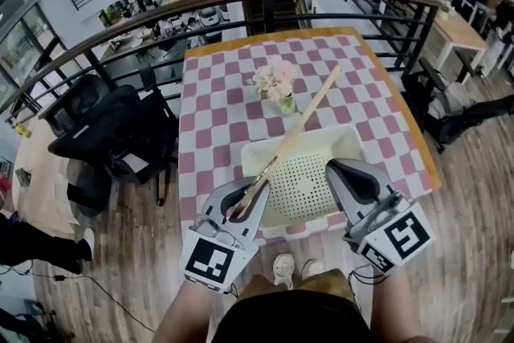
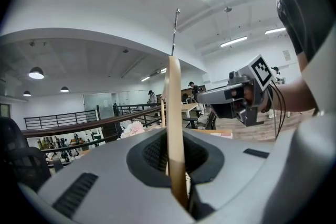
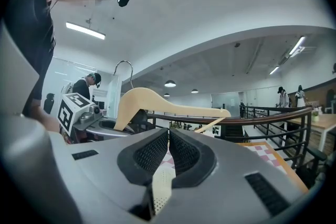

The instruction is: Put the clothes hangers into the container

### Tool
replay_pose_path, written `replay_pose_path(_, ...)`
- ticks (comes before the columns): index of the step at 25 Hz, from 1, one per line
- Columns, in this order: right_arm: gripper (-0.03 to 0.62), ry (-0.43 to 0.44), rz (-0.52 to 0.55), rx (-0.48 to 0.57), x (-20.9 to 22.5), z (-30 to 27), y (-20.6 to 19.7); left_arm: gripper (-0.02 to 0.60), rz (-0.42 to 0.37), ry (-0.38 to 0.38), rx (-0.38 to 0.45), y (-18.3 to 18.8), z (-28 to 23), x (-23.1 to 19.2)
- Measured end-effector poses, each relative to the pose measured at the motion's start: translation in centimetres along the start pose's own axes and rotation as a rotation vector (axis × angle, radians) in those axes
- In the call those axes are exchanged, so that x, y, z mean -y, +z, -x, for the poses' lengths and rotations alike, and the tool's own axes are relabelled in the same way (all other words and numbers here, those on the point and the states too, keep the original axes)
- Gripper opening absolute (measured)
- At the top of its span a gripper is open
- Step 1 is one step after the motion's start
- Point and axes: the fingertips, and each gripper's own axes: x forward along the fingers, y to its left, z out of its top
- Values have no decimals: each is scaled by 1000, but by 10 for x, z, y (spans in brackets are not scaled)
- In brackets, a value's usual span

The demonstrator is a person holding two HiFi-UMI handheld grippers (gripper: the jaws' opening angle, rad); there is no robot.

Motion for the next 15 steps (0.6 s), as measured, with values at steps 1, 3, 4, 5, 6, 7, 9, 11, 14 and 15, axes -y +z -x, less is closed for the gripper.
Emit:
replay_pose_path(1,34,-2,-2,1,1,-1,0,16,-12,-2,-5,-1,-2,1)
replay_pose_path(3,34,-6,-2,2,3,-2,0,16,-29,-6,-13,-4,-5,2)
replay_pose_path(4,34,-7,1,2,4,-3,0,16,-32,-11,-17,-5,-7,3)
replay_pose_path(5,34,-9,5,1,5,-4,0,17,-33,-18,-25,-7,-9,3)
replay_pose_path(6,34,-13,8,-1,7,-4,-1,16,-35,-25,-32,-8,-11,4)
replay_pose_path(7,34,-18,9,-5,9,-4,-2,17,-37,-31,-36,-9,-13,5)
replay_pose_path(9,34,-27,7,-13,12,-3,-5,16,-42,-44,-31,-7,-17,8)
replay_pose_path(11,34,-30,4,-17,14,-2,-5,15,-44,-54,-34,-7,-19,11)
replay_pose_path(14,34,-27,7,-20,21,-1,-5,15,-44,-62,-77,-13,-24,15)
replay_pose_path(15,34,-23,9,-24,23,0,-6,17,-44,-63,-92,-15,-26,17)
